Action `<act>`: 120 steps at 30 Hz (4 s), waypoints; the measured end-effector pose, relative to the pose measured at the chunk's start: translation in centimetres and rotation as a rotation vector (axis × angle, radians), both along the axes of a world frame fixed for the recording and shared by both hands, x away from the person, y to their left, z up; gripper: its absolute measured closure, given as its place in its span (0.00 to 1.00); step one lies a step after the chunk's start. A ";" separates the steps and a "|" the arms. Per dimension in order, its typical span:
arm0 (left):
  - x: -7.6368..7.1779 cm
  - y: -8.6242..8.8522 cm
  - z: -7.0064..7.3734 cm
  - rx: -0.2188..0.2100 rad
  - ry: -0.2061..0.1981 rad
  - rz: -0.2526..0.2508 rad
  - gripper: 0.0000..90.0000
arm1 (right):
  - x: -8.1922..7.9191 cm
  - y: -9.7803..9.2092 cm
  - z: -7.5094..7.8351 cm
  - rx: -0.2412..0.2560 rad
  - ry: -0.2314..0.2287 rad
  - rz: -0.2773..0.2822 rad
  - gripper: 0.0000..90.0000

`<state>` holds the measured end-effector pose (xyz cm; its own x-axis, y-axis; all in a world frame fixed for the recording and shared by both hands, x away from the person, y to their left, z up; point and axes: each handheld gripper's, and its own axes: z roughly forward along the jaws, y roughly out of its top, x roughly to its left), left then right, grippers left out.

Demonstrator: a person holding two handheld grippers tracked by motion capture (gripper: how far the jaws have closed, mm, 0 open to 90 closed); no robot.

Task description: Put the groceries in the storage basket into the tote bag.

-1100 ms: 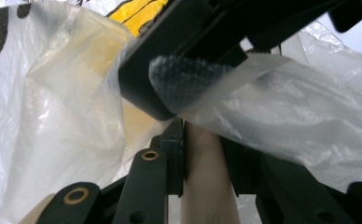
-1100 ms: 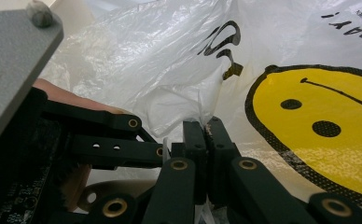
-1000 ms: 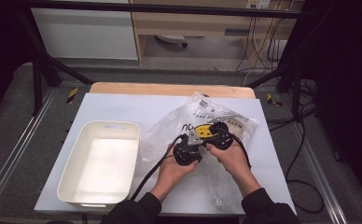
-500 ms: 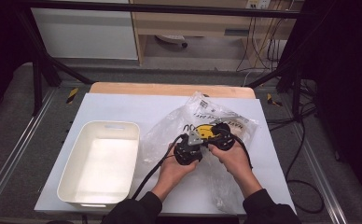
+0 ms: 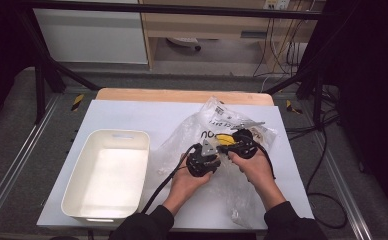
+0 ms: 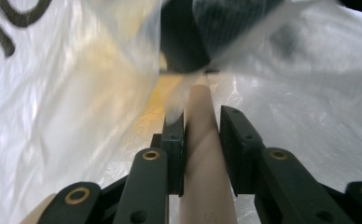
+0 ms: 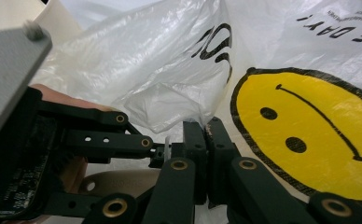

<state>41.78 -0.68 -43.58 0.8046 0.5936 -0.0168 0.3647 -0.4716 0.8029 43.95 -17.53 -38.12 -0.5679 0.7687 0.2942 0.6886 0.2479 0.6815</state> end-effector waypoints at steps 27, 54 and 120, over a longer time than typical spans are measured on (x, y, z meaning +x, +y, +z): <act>-0.6 -0.8 0.1 -0.052 -0.047 -0.005 0.79 | 1.0 -1.0 2.0 0.008 -0.024 -0.023 1.00; -0.1 -2.3 -2.0 -0.028 -0.051 -0.013 0.78 | 0.8 -0.8 0.8 -0.009 -0.003 -0.020 1.00; -4.6 13.6 7.7 -0.102 -0.033 0.278 0.20 | -5.1 2.1 -4.4 -0.116 -0.010 0.084 0.81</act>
